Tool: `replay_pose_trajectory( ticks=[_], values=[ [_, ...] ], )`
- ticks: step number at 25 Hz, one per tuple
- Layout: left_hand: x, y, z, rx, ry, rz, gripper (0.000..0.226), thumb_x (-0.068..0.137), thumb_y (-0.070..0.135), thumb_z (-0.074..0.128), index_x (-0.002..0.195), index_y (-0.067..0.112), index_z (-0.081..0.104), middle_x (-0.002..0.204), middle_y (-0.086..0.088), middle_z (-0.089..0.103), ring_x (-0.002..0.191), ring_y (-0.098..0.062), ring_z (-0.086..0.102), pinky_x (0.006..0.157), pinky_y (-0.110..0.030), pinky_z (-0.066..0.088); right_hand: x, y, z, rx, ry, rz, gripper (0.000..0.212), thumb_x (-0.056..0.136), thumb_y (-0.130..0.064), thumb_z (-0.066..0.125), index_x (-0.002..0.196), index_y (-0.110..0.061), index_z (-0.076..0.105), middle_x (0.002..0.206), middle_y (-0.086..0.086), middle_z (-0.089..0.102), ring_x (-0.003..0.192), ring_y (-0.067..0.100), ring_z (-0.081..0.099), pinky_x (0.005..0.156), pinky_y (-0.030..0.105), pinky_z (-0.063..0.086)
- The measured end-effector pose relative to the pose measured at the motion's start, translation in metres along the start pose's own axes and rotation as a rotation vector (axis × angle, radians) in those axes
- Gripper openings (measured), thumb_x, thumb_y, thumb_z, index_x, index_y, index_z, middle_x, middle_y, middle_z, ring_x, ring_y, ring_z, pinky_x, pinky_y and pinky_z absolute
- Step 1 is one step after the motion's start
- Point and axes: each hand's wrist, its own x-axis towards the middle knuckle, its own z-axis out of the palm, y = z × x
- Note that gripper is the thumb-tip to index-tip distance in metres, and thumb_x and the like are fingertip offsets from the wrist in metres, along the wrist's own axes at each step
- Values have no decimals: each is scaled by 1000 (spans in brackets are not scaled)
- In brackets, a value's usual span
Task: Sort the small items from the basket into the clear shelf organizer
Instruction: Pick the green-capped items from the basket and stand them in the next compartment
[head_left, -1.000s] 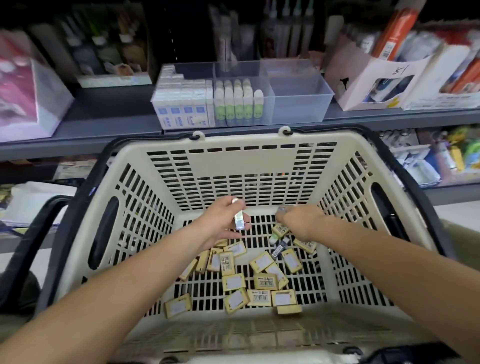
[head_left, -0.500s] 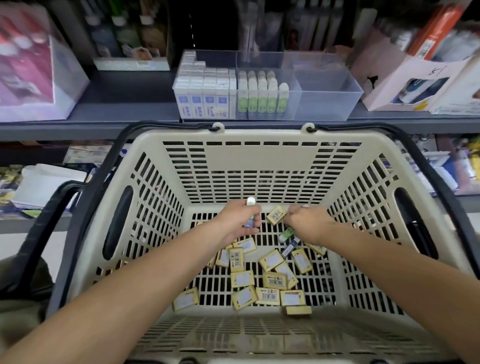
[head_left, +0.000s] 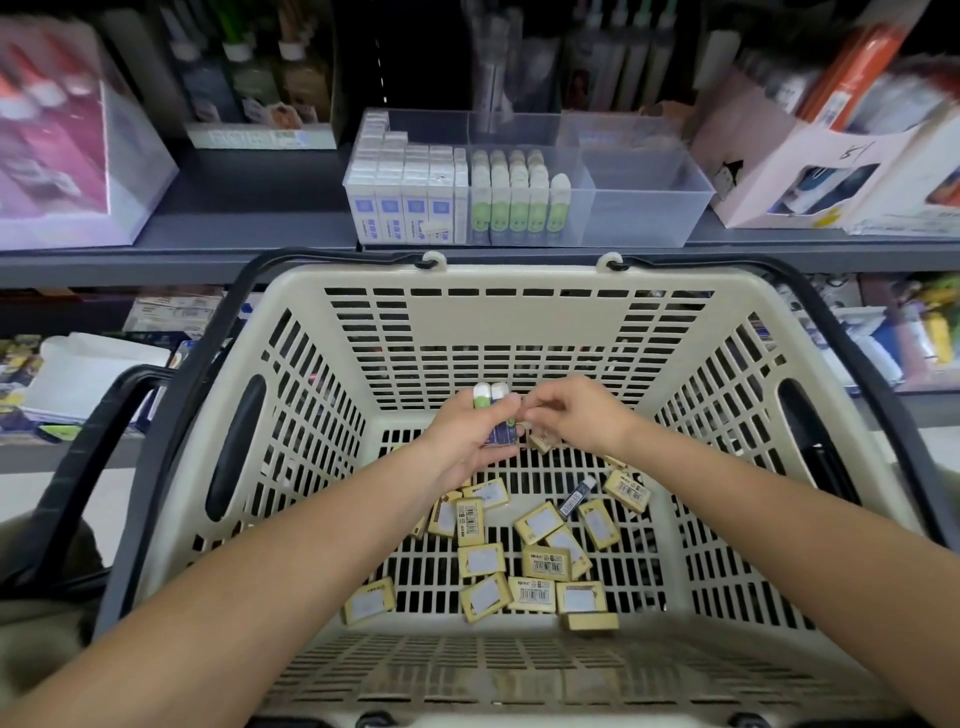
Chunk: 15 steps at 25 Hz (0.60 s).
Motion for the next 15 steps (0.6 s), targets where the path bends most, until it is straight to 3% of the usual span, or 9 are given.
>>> replay_pose_trajectory(
  ticks=[3, 6, 10, 13, 15],
  values=[
    [1, -2, 0, 87, 10, -19, 13, 87, 14, 64, 96, 14, 55, 97, -10, 65, 83, -18, 64, 68, -31, 55, 2, 23, -14, -390, 146, 91, 19, 91, -12, 47, 83, -18, 63, 86, 2, 65, 78, 17, 61, 70, 33, 52],
    [2, 1, 0, 91, 32, -27, 16, 83, 6, 65, 93, 13, 55, 91, -11, 63, 76, -17, 62, 60, -28, 53, 0, 44, -26, -653, 160, 229, 29, 88, -5, 42, 103, -22, 61, 106, 2, 63, 97, 23, 59, 76, 35, 51],
    [5, 6, -4, 108, 105, -35, 18, 80, 2, 63, 87, 14, 51, 70, -5, 52, 61, -13, 50, 49, -24, 45, 0, 53, -24, -753, 32, 241, 22, 92, -17, 46, 110, -23, 57, 109, 4, 61, 100, 24, 56, 77, 35, 49],
    [8, 6, -8, 141, 161, -62, 18, 80, 9, 67, 87, 12, 51, 64, -3, 45, 55, -11, 42, 44, -22, 40, -1, 50, -17, -859, -60, 213, 9, 91, -25, 49, 95, -20, 55, 100, 1, 59, 91, 21, 56, 75, 33, 49],
    [8, 6, -10, 148, 157, -81, 20, 80, 11, 68, 93, 10, 53, 66, -3, 50, 58, -11, 47, 47, -23, 44, 1, 41, -19, -736, -97, 200, 7, 92, -26, 51, 93, -21, 54, 94, -2, 57, 87, 18, 53, 72, 29, 45]
  ],
)
